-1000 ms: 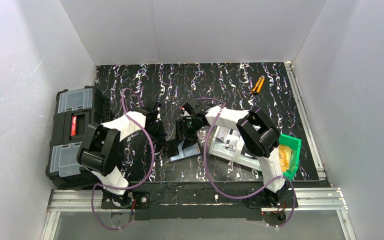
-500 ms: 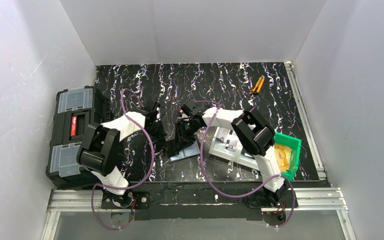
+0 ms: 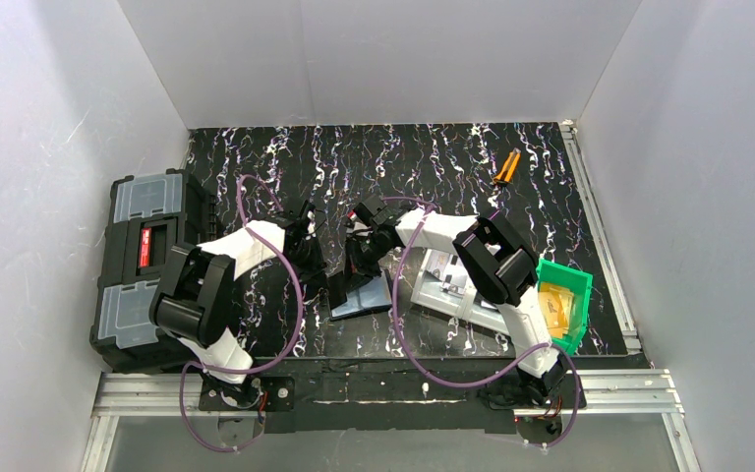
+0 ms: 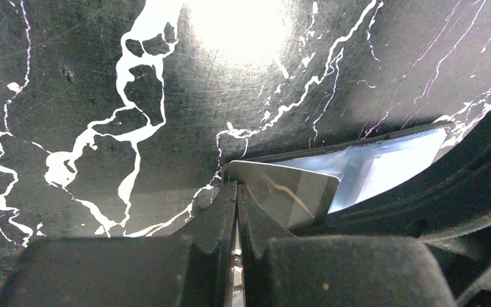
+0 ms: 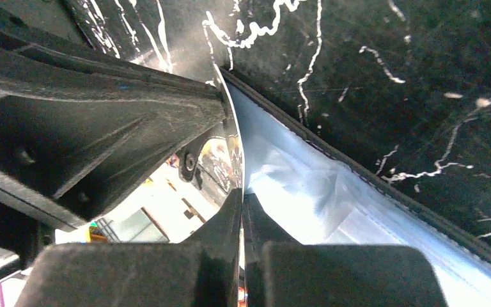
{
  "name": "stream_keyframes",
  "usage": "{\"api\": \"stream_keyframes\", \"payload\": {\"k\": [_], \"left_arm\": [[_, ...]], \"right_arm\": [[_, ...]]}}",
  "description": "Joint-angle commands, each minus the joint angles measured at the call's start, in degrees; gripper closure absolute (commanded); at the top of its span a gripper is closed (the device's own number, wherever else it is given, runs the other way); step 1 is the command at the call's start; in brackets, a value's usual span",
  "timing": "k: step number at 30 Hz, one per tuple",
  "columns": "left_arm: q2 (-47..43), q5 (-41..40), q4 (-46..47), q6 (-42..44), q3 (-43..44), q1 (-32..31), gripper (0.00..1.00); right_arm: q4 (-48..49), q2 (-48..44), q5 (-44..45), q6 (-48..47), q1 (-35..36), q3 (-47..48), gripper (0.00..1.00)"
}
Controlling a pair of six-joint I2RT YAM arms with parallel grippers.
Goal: Take the credit cards out of the card holder
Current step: Pick up the credit card from the card holder.
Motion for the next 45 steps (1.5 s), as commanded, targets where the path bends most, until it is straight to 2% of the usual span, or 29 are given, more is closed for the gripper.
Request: {"api": "stream_keyframes", "payload": {"k": [1, 5, 7, 14, 16, 23, 31, 35, 45], "left_arm": [[-3.44, 0.68, -3.71, 1.46, 2.09, -0.30, 0.98], [-6.89, -0.17, -7.53, 2.45, 5.80, -0.06, 0.76], [-8.61, -0.13, -8.77, 2.86, 7.17, 0.06, 0.73], [-10.35, -1.35, -12.36, 3.49, 9.65, 0.23, 0.70], [-9.75, -0.54, -12.03, 3.62, 8.80, 0.33, 0.66], [-8.29, 4.19, -8.77, 2.81, 5.42, 0.76, 0.65], [-6.32, 10.83, -6.05, 1.35, 2.99, 0.80, 0.63], [-5.24, 14.63, -2.67, -0.82, 0.62, 1.11, 0.63], [-4.96, 15.26, -0.71, -2.54, -2.92, 1.26, 0.59]], "right_arm": [[1.96, -0.26, -1.52, 0.21, 0.13, 2.70, 0.99], [1.96, -2.65, -1.45, -0.37, -0.38, 2.23, 0.99], [1.91, -3.43, -1.28, -0.62, -0.57, 2.10, 0.99], [2.76, -4.24, -1.86, -0.49, -0.84, 0.65, 0.99], [4.64, -4.74, -2.82, 0.12, -1.05, -1.06, 0.99], [20.15, -7.99, -9.31, 5.62, -3.52, -12.45, 0.99], [30.72, -8.24, -14.50, 10.50, -4.50, -16.68, 0.99], [40.69, -7.22, -17.22, 16.64, -5.13, -19.92, 0.99], [51.74, -5.09, -19.90, 23.89, -6.21, -23.11, 0.99]]}}
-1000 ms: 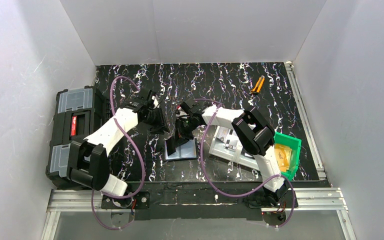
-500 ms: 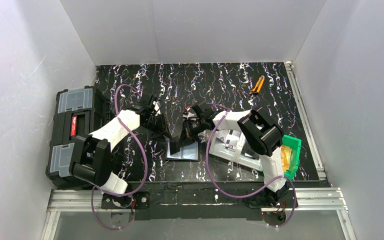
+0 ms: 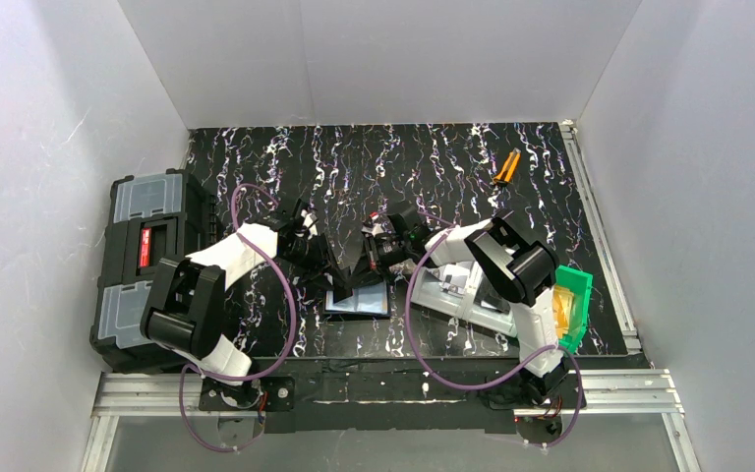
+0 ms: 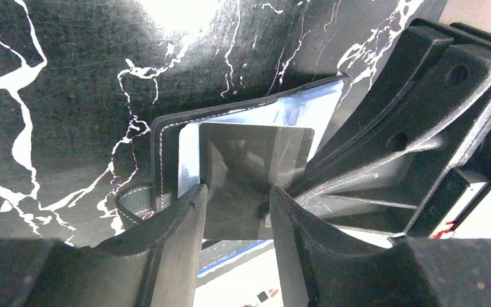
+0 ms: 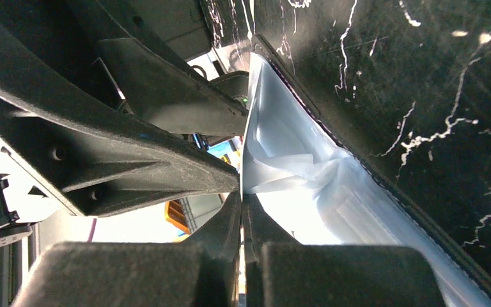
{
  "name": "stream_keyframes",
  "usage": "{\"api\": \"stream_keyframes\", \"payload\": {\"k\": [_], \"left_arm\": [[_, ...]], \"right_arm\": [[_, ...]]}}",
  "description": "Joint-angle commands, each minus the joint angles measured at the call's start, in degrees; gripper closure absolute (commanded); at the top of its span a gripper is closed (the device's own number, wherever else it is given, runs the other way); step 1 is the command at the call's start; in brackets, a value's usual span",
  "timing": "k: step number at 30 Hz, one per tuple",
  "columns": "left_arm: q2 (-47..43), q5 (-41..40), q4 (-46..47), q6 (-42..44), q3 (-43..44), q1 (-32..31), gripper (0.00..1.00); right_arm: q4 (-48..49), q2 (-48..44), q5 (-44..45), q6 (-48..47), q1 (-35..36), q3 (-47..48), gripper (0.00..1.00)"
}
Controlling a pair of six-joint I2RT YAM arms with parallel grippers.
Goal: Take the credit cards out of the card holder
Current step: Pick up the credit card from the card holder.
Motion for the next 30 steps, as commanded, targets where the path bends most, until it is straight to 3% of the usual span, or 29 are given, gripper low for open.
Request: {"api": "stream_keyframes", "payload": {"k": [1, 25, 30], "left_arm": [[-0.59, 1.59, 0.03, -0.81, -2.24, 0.19, 0.59], [-3.72, 6.60, 7.62, -9.58, -9.82, 2.38, 0.53], [-4.39, 8.21, 10.09, -11.44, -10.95, 2.50, 0.60]], "right_arm": [[10.76, 0.71, -4.23, 5.41, -0.60, -0.47, 0.99], [14.28, 2.15, -4.53, 8.08, -1.04, -1.22, 0.99], [14.13, 2.58, -4.54, 7.90, -1.04, -1.11, 0.99]]}}
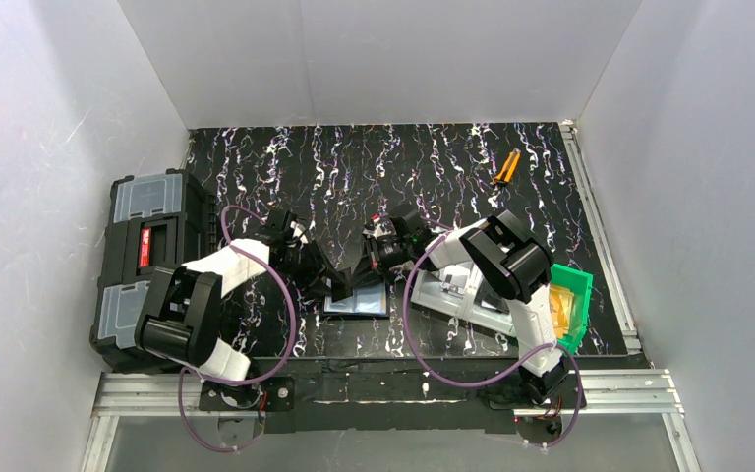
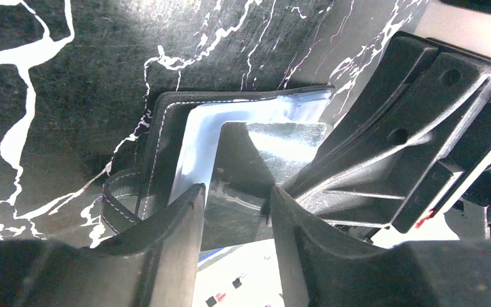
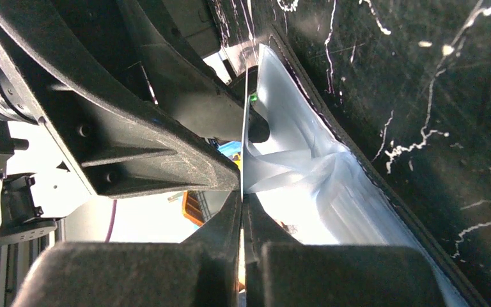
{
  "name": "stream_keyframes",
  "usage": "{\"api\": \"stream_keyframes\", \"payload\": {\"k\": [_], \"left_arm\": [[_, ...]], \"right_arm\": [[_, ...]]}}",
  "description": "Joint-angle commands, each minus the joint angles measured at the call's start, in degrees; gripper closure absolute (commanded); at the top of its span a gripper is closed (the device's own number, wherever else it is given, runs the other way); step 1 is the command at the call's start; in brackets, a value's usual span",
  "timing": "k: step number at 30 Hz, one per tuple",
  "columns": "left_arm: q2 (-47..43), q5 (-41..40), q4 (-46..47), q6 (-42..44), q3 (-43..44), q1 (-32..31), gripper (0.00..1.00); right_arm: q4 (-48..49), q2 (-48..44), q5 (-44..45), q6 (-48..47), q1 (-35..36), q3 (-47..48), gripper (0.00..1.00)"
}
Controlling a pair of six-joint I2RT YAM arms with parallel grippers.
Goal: Take the credit cards out of the card holder
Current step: Pick up the credit card from the card holder.
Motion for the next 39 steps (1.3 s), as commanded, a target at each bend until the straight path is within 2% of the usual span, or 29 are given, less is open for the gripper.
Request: {"api": "stream_keyframes", "payload": {"k": [1, 6, 8, 10, 14, 20, 26, 39], "left_arm": [[-1.71, 3.17, 0.49, -1.83, -1.92, -0.59, 0.63], [-1.09, 3.56, 1.43, -2.09, -2.05, -0.59, 0.87], [-0.88, 3.53, 1.53, -1.99, -2.18, -0.61, 0.97], [-0.80, 3.56, 1.77, -2.01, -2.41, -0.58, 1.00], [-0.75, 3.61, 2.14, -2.07, -2.96, -0.58, 1.00], [-0.85, 3.11, 2.09, -1.98, -3.65, -0.58, 1.00], [-0.97, 0.88, 1.02, -1.65, -3.82, -0.59, 1.00], [-1.36, -2.21, -1.01, -0.31, -3.64, -0.59, 1.00]], "right_arm": [[5.77, 0.13, -2.12, 1.59, -0.32, 0.63, 0.99], [1.21, -0.28, -1.41, -1.52, -0.23, 1.63, 0.97], [-0.92, -0.71, -0.92, -2.89, -0.23, 1.95, 0.84], [-2.97, -1.00, -0.48, -4.02, -0.23, 2.22, 0.73], [-4.53, -1.16, -0.09, -4.98, -0.02, 2.57, 0.61], [-4.36, -1.39, -0.45, -4.06, 0.29, 2.75, 0.58], [-3.84, -3.42, -0.68, -2.91, 0.32, 1.73, 0.58], [-5.99, -7.20, -0.97, -3.20, 0.46, 0.29, 0.66]]}}
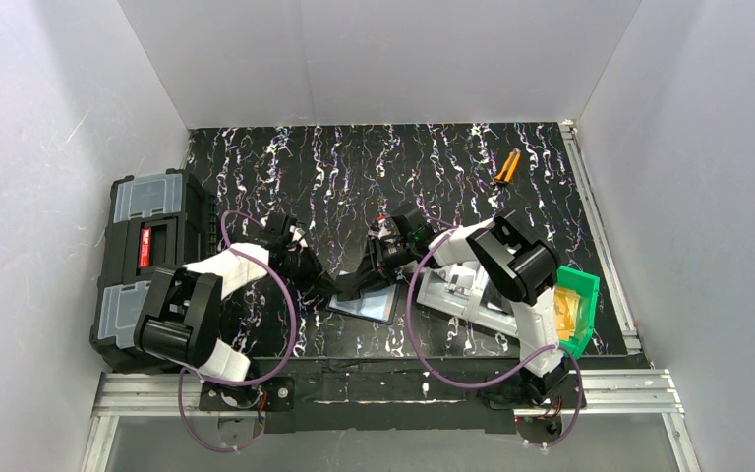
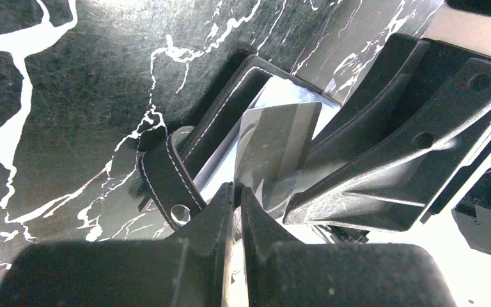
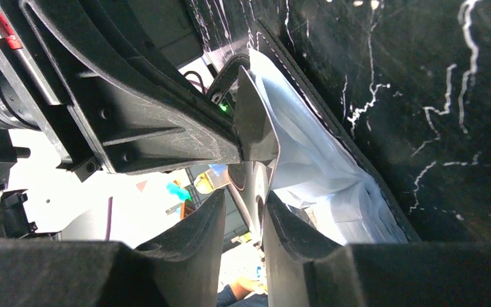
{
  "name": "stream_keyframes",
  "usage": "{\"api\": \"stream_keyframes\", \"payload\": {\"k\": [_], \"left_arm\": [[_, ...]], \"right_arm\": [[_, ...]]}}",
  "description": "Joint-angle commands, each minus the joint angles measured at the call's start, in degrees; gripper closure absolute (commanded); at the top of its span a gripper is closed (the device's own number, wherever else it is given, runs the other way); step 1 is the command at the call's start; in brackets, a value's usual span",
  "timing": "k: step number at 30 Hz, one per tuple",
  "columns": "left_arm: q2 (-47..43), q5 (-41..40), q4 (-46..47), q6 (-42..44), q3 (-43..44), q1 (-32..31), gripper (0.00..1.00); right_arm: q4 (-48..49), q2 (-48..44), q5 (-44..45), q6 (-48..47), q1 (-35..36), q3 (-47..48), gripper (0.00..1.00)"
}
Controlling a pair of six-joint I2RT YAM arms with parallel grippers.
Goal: Take the credit cards out of the card holder
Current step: Pick up the credit card from the card holder.
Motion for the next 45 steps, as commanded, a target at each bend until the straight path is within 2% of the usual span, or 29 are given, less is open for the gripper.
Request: {"api": "stream_keyframes", "payload": {"k": [1, 6, 23, 29, 34, 38, 42, 45], "left_arm": [[-0.94, -3.13, -3.87, 1.47, -1.08, -0.80, 1.00], [-1.06, -3.35, -4.18, 1.65, -0.96, -0.78, 1.00], [-1.95, -4.07, -5.05, 2.85, -0.69, -0.83, 1.00], [-2.66, -3.86, -5.39, 3.54, -0.25, -0.78, 1.00], [-4.14, -5.75, -8.74, 6.08, 2.09, -0.79, 0.99], [-5.84, -7.30, -12.26, 8.34, 4.74, -0.81, 0.83], [-7.85, -8.49, -15.24, 10.81, 7.59, -0.78, 0.50], [-8.95, -9.09, -17.19, 12.54, 9.65, -0.79, 0.38]], "right_arm": [[1.76, -4.96, -3.11, 0.22, 0.84, 0.59, 0.67], [-1.31, -6.30, -2.69, -1.60, 1.13, 0.90, 0.72], [-21.57, -9.21, 0.83, -13.09, 2.07, 6.62, 0.86], [-25.19, -8.39, 2.23, -15.29, 2.22, 8.67, 0.98], [-30.32, -9.67, 6.04, -18.55, 2.17, 10.56, 0.99], [-33.85, -11.80, 9.88, -20.06, 2.18, 11.10, 0.99], [-37.36, -14.82, 14.20, -21.30, 1.85, 11.22, 0.99], [-40.28, -17.55, 17.16, -21.91, 1.32, 11.19, 0.99]]}}
